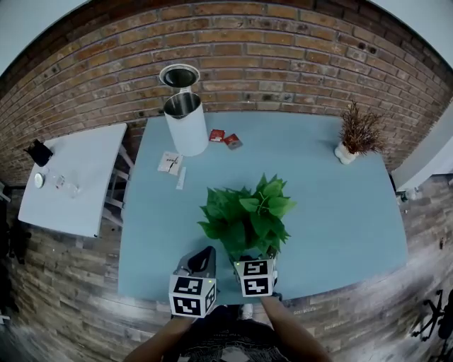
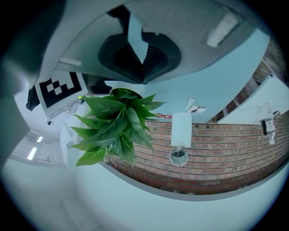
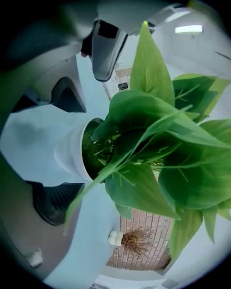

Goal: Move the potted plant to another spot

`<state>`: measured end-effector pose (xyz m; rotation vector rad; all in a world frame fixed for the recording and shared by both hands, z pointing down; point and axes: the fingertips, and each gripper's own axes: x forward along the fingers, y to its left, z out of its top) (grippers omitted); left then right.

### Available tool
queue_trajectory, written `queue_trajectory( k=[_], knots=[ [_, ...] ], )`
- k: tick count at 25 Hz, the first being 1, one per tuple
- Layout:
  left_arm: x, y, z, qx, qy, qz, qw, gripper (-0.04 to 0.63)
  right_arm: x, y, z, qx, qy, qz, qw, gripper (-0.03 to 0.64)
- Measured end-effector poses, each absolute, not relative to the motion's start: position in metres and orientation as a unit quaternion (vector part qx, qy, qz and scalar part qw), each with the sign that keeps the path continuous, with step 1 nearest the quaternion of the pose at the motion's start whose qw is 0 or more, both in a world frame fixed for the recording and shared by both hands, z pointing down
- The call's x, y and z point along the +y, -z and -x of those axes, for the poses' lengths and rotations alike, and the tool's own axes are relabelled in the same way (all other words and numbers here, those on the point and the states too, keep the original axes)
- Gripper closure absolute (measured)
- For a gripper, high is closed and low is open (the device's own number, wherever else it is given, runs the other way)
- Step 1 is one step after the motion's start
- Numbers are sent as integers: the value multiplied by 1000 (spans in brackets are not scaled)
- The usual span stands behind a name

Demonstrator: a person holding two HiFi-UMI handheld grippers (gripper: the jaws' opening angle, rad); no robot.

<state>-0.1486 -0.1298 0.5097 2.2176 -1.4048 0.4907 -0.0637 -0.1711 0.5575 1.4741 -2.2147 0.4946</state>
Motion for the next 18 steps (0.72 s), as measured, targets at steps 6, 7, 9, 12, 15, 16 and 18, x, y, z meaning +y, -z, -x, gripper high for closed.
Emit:
queue_trajectory(
  k=[6,7,9,12,15,16,18],
  knots=[
    [-136,-508,151,-491,-179,-822,227,598,-183,-561,70,-791,-181,-546,208,127],
    [-136,-508,151,-486,-179,-825,226,598,-185,-563,70,-788,-181,-550,209,121],
    [-135,-508,150,-477,-178,-831,225,598,-187,-565,66,-779,-178,-563,212,121],
    [-133,-510,150,-467,-176,-836,226,598,-190,-564,61,-765,-170,-583,214,121],
    [-133,-512,152,-461,-172,-840,228,598,-193,-564,60,-759,-166,-591,219,121],
    [-133,-512,152,-460,-171,-841,228,598,-194,-564,60,-756,-167,-593,220,121],
    [-132,-512,152,-456,-170,-843,228,598,-195,-567,58,-751,-172,-598,221,121]
  ],
)
